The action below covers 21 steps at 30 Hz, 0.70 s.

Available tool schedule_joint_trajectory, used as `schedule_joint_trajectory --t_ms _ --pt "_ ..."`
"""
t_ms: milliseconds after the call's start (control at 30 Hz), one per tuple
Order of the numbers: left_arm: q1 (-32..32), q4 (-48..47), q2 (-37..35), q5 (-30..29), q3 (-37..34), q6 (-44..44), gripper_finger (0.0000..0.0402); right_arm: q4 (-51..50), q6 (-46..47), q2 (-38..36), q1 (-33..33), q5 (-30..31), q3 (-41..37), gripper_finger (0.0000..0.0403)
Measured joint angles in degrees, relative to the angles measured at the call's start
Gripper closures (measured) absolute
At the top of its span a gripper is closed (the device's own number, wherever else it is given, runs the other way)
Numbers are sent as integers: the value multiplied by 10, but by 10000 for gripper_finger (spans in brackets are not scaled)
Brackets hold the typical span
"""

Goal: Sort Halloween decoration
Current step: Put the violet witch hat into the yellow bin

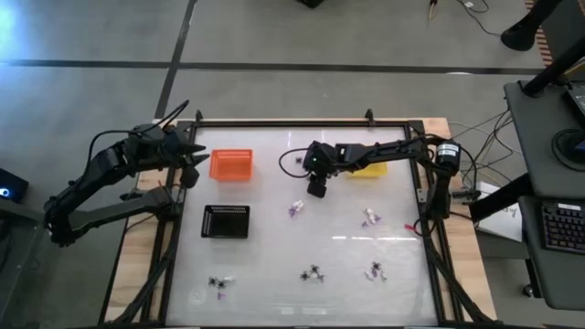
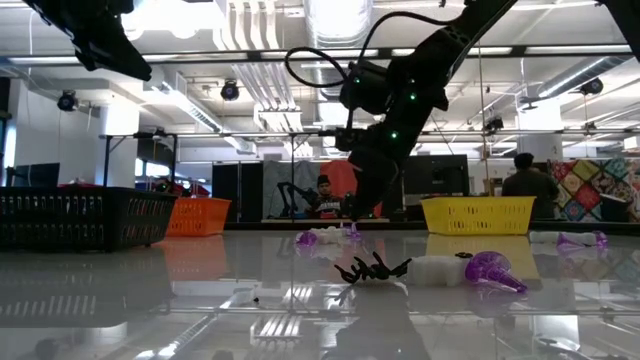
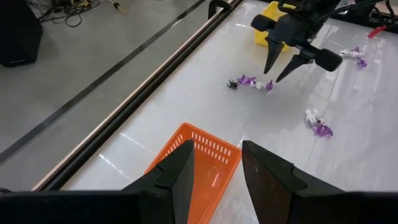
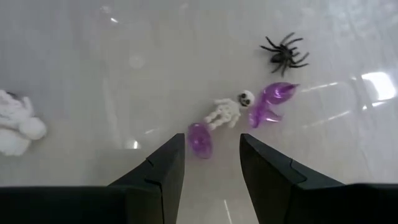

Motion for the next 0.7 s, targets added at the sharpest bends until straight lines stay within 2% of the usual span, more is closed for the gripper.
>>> schedule_joint_trajectory --t_ms 467,567,700 --pt "0 -1 0 0 0 0 283 25 -3 31 0 -12 0 261" --pt "0 -2 0 0 0 0 283 21 1 31 -1 -17 -1 276" --pt "0 -3 0 0 0 0 283 24 7 36 -3 -41 -1 319"
